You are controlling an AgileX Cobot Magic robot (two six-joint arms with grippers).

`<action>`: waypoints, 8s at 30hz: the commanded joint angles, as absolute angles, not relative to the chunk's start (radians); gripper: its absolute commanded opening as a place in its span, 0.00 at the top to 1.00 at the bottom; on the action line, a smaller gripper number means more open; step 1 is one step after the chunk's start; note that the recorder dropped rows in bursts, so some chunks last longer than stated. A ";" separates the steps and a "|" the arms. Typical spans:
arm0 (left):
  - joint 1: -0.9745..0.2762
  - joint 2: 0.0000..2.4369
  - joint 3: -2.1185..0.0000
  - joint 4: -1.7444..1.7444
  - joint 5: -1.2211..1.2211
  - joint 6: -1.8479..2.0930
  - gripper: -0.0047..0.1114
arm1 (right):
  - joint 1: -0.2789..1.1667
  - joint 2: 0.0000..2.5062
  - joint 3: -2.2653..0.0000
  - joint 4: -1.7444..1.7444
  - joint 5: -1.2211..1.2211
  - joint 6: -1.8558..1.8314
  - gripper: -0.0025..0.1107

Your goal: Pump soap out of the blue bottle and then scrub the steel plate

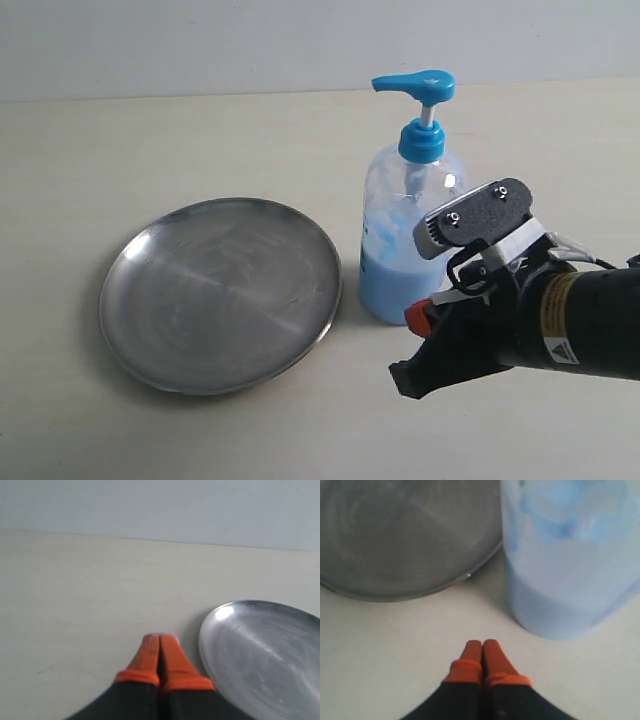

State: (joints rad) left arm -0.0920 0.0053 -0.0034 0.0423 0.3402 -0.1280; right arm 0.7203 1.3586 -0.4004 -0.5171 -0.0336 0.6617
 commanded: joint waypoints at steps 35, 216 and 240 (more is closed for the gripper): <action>-0.088 0.000 0.000 0.038 0.332 -0.126 0.96 | 0.722 1.361 -0.196 0.314 -0.611 -0.139 0.98; -0.088 0.000 0.000 0.038 0.332 -0.126 0.96 | 1.082 1.752 -0.513 1.077 -1.026 -0.358 0.21; -0.088 0.000 0.000 0.038 0.332 -0.126 0.96 | 1.079 1.903 -0.578 1.173 -1.221 -0.313 0.18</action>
State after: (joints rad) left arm -0.0920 0.0053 -0.0034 0.0423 0.3402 -0.1280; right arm 1.0800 1.9013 -0.5742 1.1579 -1.1987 -0.3182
